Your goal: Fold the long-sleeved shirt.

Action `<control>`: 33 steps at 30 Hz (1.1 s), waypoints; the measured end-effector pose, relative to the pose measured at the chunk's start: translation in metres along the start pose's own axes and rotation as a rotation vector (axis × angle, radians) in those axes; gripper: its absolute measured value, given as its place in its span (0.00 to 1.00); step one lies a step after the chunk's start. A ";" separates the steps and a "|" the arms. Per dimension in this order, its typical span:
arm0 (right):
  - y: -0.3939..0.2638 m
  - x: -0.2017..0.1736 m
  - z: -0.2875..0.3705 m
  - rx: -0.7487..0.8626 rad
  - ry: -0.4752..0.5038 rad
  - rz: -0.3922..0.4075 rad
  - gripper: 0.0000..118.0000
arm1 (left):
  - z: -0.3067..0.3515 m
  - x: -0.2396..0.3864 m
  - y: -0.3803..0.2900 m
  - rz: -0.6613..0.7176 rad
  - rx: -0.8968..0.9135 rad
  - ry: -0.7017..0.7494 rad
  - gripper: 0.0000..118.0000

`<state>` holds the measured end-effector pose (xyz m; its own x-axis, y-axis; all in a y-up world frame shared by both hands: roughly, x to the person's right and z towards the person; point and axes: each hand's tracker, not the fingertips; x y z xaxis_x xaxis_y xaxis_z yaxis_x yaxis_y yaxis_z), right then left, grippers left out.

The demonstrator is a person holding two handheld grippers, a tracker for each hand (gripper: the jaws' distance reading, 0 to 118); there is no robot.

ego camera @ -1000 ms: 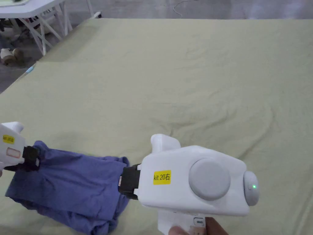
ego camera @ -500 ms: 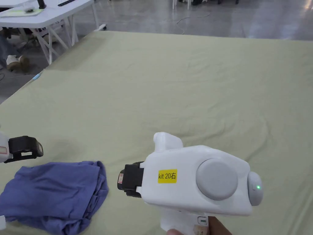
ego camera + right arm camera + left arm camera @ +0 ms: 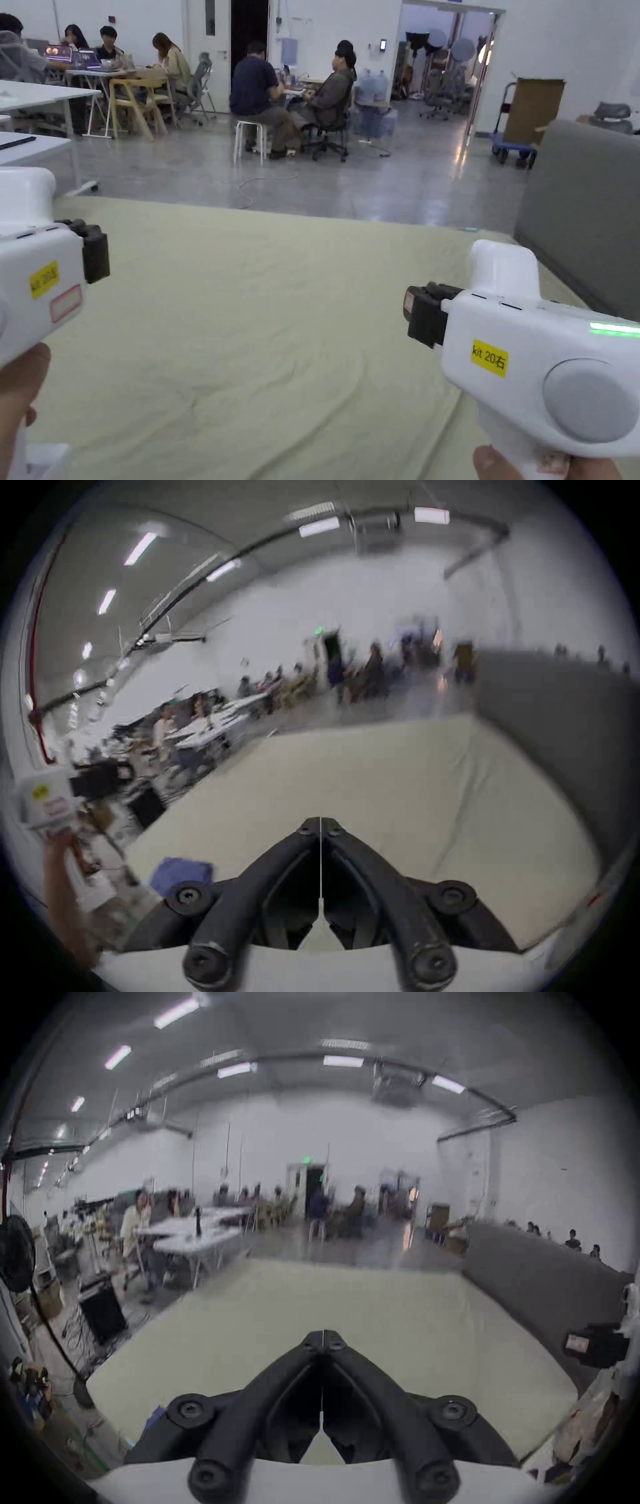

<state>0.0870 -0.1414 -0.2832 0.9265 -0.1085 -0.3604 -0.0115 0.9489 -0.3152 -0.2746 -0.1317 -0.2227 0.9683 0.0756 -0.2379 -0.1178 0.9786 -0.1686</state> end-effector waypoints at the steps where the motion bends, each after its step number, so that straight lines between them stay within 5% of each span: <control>1: 0.003 0.006 0.011 0.018 -0.014 0.009 0.00 | 0.009 0.017 0.001 0.005 0.034 -0.011 0.00; 15: 0.002 0.022 0.125 0.170 -0.024 0.057 0.03 | 0.093 0.112 -0.018 0.006 0.039 -0.019 0.00; 16: 0.003 0.022 0.129 0.176 -0.022 0.056 0.22 | 0.097 0.114 -0.016 0.000 0.051 -0.020 0.03; 17: 0.004 0.022 0.129 0.177 -0.024 0.055 0.74 | 0.100 0.117 -0.014 -0.005 0.056 -0.020 0.36; 18: 0.005 0.022 0.130 0.188 -0.035 0.043 0.99 | 0.104 0.118 -0.012 -0.023 0.059 0.004 0.65; 19: 0.006 0.023 0.128 0.190 -0.034 0.040 1.00 | 0.105 0.121 -0.010 -0.050 0.046 0.039 0.79; 20: 0.005 0.021 0.128 0.150 -0.005 0.031 1.00 | 0.102 0.125 -0.009 -0.074 -0.008 0.051 0.79; 21: 0.010 0.026 0.130 0.199 -0.042 0.096 0.96 | 0.106 0.126 -0.009 -0.089 -0.114 0.040 1.00; 23: 0.010 0.026 0.131 0.206 -0.123 0.078 1.00 | 0.093 0.122 -0.007 -0.052 0.020 -0.010 0.98; 30: 0.008 0.032 0.134 0.210 0.083 -0.057 1.00 | 0.123 0.124 -0.007 -0.034 0.061 -0.059 1.00; 33: 0.012 0.034 0.137 0.211 0.088 -0.095 1.00 | 0.125 0.123 -0.008 -0.020 0.058 -0.057 1.00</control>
<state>0.1697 -0.0935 -0.1787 0.8834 -0.2170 -0.4154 0.1616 0.9730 -0.1647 -0.1271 -0.1060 -0.1310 0.9816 0.0652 -0.1797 -0.0871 0.9893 -0.1168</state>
